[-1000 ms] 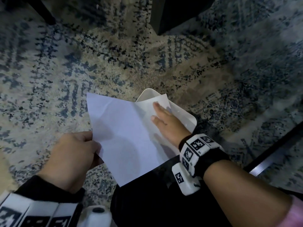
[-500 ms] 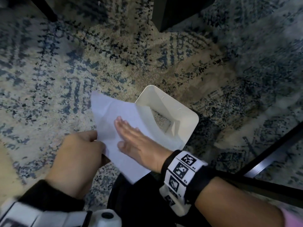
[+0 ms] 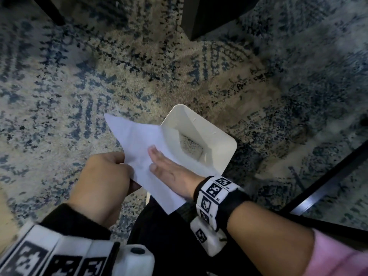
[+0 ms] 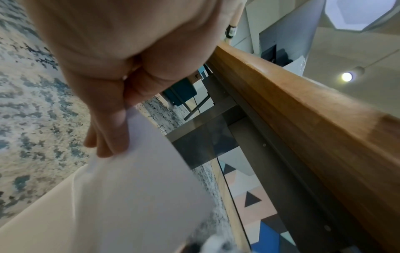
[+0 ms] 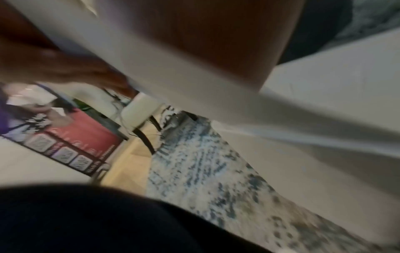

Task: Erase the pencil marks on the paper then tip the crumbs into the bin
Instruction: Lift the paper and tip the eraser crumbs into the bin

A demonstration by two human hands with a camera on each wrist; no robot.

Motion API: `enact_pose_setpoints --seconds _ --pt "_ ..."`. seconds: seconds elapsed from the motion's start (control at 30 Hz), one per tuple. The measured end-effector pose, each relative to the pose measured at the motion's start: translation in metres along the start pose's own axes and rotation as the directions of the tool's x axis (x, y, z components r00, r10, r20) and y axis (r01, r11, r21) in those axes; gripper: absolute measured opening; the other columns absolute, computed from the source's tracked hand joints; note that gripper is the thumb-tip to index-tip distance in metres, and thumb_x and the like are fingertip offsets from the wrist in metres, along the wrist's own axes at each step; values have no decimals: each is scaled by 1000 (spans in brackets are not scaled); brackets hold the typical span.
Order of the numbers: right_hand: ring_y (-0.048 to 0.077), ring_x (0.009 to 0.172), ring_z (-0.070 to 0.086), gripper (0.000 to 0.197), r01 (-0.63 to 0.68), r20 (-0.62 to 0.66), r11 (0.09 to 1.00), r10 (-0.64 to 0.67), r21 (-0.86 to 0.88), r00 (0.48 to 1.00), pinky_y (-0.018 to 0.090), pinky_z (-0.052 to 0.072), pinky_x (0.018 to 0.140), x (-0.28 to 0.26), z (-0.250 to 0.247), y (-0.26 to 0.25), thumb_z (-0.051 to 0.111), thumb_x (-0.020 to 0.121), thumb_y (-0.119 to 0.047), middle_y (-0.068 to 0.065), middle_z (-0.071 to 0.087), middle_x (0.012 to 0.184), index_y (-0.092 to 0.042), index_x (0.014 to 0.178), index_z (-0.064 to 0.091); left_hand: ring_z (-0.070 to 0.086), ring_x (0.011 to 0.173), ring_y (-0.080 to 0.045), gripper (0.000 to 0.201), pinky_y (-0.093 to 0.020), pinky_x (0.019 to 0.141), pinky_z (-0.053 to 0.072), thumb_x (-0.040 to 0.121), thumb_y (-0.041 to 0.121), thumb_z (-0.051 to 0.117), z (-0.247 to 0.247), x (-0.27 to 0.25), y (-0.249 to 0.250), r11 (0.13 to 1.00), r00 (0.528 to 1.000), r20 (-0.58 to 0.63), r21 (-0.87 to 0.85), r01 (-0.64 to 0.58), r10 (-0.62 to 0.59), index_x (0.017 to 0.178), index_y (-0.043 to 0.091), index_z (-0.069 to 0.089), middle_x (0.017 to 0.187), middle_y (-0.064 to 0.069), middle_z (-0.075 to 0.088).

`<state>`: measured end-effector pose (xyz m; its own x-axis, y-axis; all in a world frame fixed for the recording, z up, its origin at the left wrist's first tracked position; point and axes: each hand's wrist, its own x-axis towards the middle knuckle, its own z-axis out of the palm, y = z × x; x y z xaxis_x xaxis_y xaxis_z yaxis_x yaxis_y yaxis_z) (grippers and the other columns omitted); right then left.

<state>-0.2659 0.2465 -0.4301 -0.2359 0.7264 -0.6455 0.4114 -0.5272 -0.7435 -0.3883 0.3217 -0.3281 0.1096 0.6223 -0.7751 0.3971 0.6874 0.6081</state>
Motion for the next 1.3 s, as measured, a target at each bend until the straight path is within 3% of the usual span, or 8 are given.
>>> enact_pose_setpoints --seconds 0.17,0.37,0.6,0.7,0.8,0.97,1.17,1.3 --pt "32 144 4 66 -474 -173 877 457 -78 873 46 11 116 10 -37 36 25 95 -52 11 -2 157 -22 149 3 60 62 -25 36 -26 54 54 73 -18 40 -9 -9 3 998 1000 10 58 -25 24 67 6 67 65 -9 72" --pt "13 142 -14 60 74 -118 995 -67 60 991 36 -4 111 17 -13 -31 26 94 -54 -7 -12 156 -41 145 -3 62 57 -19 34 -20 49 55 73 -19 41 2 -4 3 999 998 62 47 -9 6 75 4 66 71 -14 71" --pt "31 140 23 59 -512 -119 854 501 -91 857 40 21 113 38 -51 52 20 98 -48 11 14 156 -22 149 8 66 52 -13 42 -20 45 54 74 -20 39 -16 -8 5 999 993 120 39 -11 6 77 11 68 60 -3 74" --pt "22 144 10 65 -292 -279 956 288 29 916 36 10 117 36 -53 30 34 95 -47 4 5 158 -25 149 5 66 64 -23 46 -27 57 58 74 -18 39 -14 -5 5 997 991 137 74 -11 1 78 15 70 73 -11 75" --pt "13 143 12 56 -164 -106 957 194 239 975 18 10 110 31 -34 15 36 99 -34 -2 10 157 -22 148 13 69 58 -17 47 -24 53 58 75 -19 38 -14 -3 8 998 990 142 64 -4 -5 75 16 70 67 -5 76" --pt "30 128 41 48 -621 -162 775 602 -117 782 31 33 100 23 -58 43 31 99 -33 18 43 141 -2 135 41 69 78 -34 49 -51 84 52 75 -18 38 -20 -3 12 996 994 105 83 11 -19 69 18 72 83 -16 75" --pt "17 144 -2 66 -62 -176 989 38 -135 984 30 1 114 -9 -44 -21 34 96 -43 1 -1 158 -17 149 5 63 68 -31 46 -37 66 55 73 -22 34 -7 8 11 998 994 99 63 31 -37 75 11 66 81 -20 71" --pt "5 142 -12 78 -25 72 1000 25 3 997 31 -8 113 -30 -4 -27 15 81 -61 -9 -13 156 -27 147 -6 60 54 -24 43 -20 41 53 73 -21 35 -3 11 13 998 993 100 22 54 -55 79 9 66 65 -10 71"
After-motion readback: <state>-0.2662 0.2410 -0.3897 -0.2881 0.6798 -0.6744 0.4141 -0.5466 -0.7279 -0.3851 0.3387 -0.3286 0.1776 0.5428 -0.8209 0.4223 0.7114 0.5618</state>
